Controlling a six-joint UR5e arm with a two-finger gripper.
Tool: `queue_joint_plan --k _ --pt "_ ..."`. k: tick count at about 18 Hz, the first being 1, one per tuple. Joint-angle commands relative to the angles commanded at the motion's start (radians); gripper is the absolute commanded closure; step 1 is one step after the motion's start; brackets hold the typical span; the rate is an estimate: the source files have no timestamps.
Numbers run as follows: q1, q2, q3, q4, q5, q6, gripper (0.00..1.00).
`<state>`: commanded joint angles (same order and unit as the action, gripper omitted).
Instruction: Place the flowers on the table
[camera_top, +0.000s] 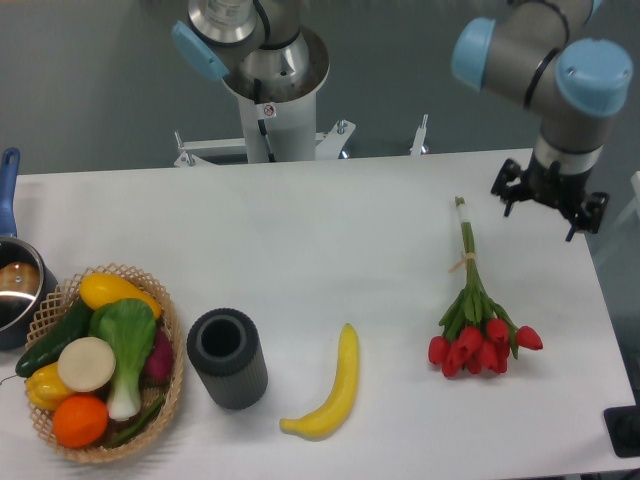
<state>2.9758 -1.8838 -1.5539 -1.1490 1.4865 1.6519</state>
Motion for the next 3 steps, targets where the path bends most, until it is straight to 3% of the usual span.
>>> queue_joint_plan --k 3 --pt "0.014 0.002 -0.003 0.000 -0.008 0.005 0.00"
